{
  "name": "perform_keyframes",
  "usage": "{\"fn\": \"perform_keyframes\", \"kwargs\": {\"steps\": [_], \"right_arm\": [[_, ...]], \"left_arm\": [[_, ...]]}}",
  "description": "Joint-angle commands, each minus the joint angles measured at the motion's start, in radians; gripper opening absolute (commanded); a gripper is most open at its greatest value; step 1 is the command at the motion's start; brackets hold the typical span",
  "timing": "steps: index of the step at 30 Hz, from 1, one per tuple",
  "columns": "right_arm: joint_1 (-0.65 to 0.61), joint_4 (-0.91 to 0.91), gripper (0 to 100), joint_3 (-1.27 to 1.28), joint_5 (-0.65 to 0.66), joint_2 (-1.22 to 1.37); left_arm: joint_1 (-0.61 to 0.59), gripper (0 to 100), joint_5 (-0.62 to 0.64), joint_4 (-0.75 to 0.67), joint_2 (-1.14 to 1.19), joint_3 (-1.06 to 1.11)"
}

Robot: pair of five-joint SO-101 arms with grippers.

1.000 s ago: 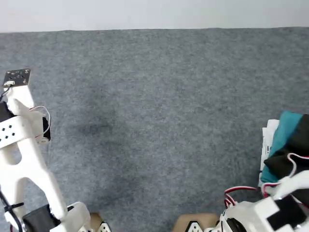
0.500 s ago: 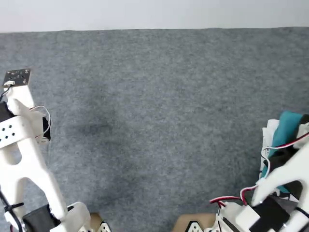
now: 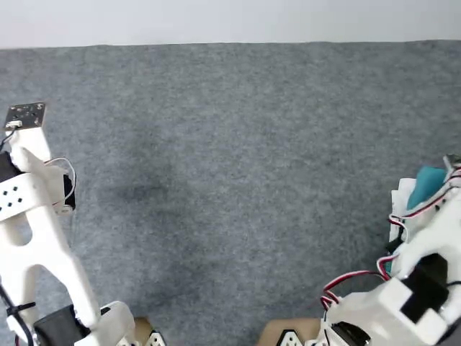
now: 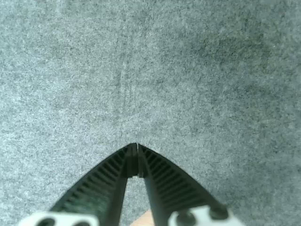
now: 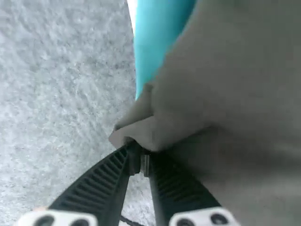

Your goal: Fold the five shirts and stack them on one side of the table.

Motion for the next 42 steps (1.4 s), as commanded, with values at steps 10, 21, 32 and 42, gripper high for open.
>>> {"fn": "perform_keyframes", "kwargs": {"steps": [10,21,32,42], "right_arm": [[-0.056,0.018,1.1,-0.201,-0.005,-0.226],[-0.050,-0.433,1.0,-0.155,-0.005,-0.128],[-0.019,-0.734,0.9,-0.144,-0.008,0.176],[-0.013,-0.622,0.9,-0.161,-0.012,-0.119]], "left_arm": [[0.011,1,-0.006,-0.014,-0.035,-0.007],[0.011,1,-0.006,-0.011,-0.035,-0.007],[0.009,1,-0.006,-0.009,-0.037,-0.007],[0.009,1,-0.006,-0.012,-0.037,-0.007]]}}
